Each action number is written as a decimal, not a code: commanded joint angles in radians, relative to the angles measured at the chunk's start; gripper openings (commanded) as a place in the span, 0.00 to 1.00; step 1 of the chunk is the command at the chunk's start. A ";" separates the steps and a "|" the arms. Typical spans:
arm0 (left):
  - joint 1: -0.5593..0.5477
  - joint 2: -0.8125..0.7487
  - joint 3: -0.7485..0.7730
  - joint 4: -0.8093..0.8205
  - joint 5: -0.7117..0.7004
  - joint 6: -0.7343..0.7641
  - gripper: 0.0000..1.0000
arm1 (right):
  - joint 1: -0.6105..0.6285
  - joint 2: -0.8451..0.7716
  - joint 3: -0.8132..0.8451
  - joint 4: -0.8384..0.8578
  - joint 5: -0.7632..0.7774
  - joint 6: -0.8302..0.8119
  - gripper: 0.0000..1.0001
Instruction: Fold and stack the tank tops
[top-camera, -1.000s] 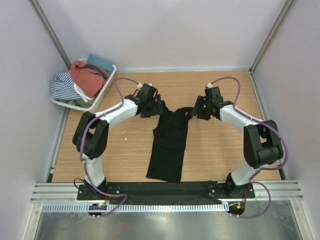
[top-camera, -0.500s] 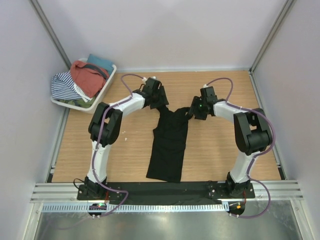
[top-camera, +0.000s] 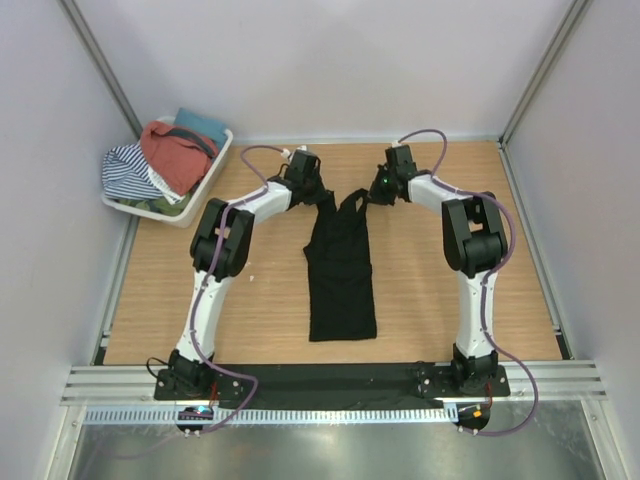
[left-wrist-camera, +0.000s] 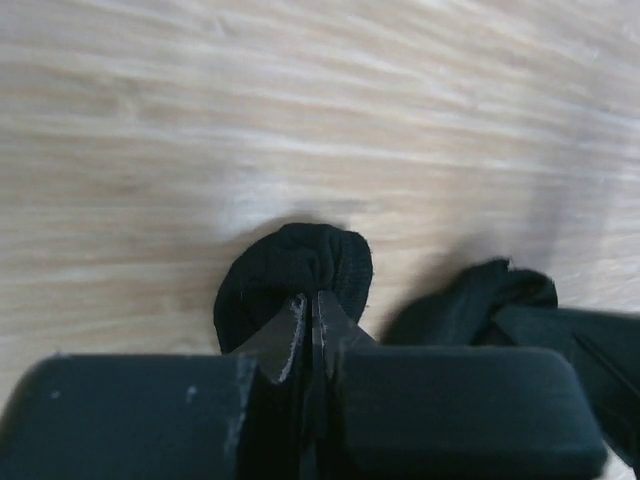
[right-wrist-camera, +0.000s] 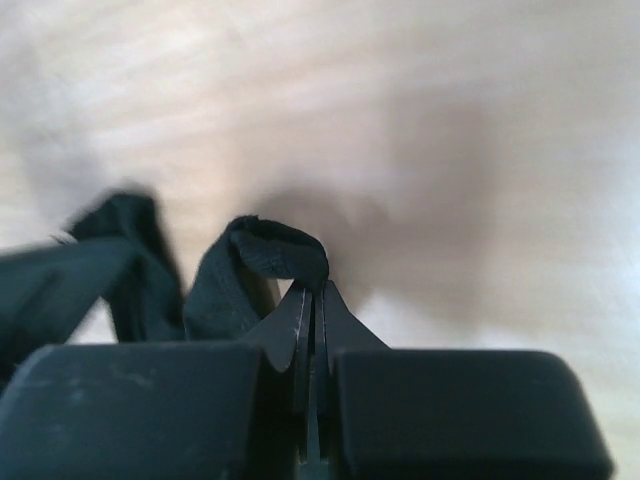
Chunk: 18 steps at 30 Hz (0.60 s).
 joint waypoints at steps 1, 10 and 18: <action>0.024 0.021 0.053 0.110 -0.007 -0.042 0.00 | 0.012 0.085 0.182 -0.002 -0.035 0.005 0.01; 0.091 0.088 0.190 0.095 0.038 -0.045 0.61 | 0.013 0.184 0.432 -0.090 -0.033 0.002 0.44; 0.130 -0.026 0.197 -0.039 0.043 0.079 0.86 | 0.013 -0.016 0.288 -0.094 0.017 -0.056 0.65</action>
